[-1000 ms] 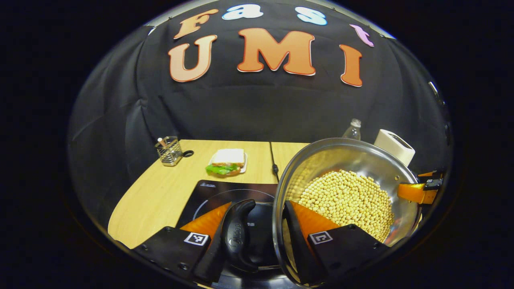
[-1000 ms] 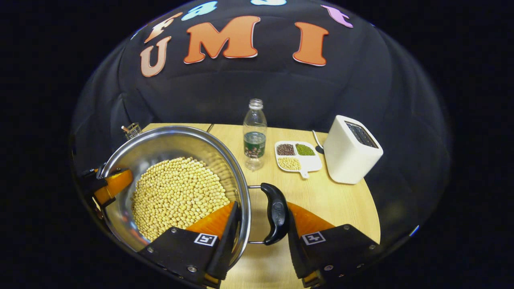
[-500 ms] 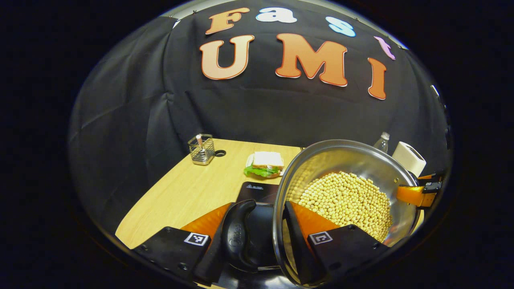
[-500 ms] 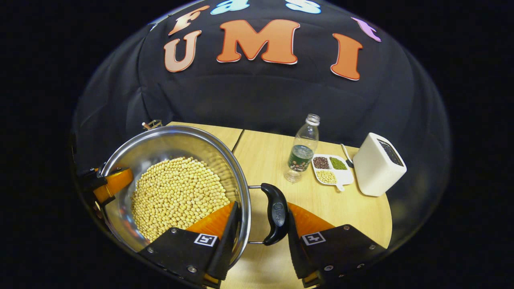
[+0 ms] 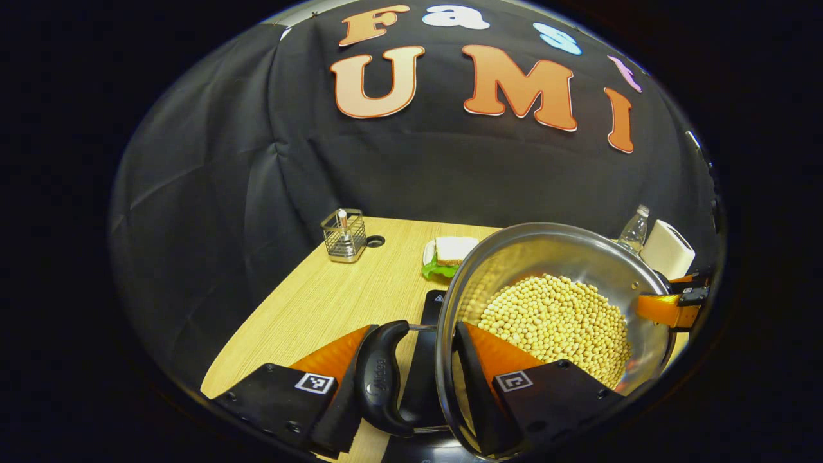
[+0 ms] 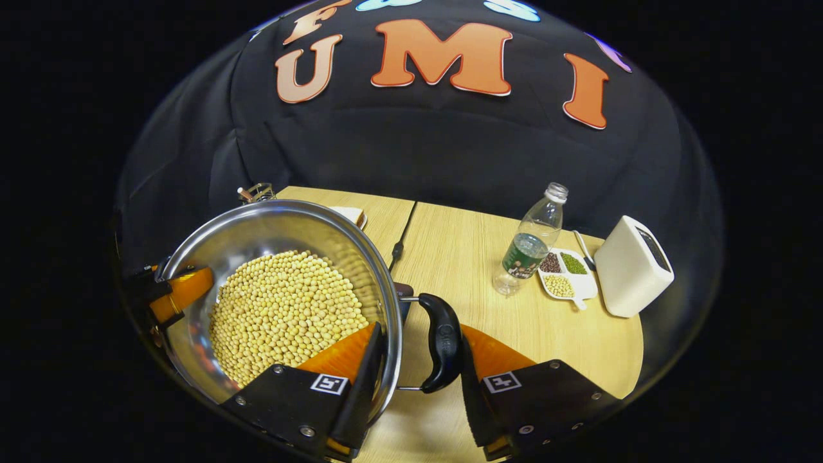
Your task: First push the handle of the pot to place it horizontally, then grasp the pot with both hands and set it on the induction cooktop.
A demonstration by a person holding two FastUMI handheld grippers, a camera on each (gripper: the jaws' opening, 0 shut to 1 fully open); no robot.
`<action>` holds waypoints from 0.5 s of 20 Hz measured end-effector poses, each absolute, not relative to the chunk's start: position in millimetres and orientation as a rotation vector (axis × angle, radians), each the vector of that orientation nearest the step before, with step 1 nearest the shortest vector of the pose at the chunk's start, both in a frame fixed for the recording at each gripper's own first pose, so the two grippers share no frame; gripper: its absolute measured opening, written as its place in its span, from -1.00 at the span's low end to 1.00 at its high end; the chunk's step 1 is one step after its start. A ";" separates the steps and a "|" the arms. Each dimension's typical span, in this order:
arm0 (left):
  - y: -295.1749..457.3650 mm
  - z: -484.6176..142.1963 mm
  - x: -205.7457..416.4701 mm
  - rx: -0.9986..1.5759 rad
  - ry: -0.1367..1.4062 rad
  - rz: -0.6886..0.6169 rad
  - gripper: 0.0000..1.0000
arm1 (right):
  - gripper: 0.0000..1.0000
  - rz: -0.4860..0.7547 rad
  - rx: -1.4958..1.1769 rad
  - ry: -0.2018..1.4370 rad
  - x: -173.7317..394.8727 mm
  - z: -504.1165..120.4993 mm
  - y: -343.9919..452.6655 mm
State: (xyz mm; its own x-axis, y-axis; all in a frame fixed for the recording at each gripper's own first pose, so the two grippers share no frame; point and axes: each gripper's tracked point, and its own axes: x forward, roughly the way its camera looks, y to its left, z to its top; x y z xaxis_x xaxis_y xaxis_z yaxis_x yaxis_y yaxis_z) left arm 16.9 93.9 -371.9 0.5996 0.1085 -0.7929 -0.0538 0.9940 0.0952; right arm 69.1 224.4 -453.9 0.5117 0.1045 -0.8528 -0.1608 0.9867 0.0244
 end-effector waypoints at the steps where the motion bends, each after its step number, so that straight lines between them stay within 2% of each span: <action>1: 96.9 -378.7 17.1 0.060 0.934 0.096 0.46 | 0.24 0.162 -0.063 1.030 70.0 -458.4 227.0; 2: 99.4 -384.3 16.1 0.056 0.944 0.098 0.53 | 0.24 0.164 -0.068 1.038 69.2 -463.8 230.4; 10: 106.2 -411.9 8.2 0.036 1.015 0.101 0.53 | 0.24 0.164 -0.079 1.092 62.6 -482.6 241.1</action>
State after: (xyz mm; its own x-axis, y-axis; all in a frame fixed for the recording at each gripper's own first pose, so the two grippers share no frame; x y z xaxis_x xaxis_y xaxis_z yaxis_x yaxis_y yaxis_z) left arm 8.2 106.2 -411.9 0.5236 0.1013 -0.8459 -0.0678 0.9947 0.0772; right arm 62.6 241.1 -482.6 0.4499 0.0939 -0.8881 -0.1716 0.9850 0.0172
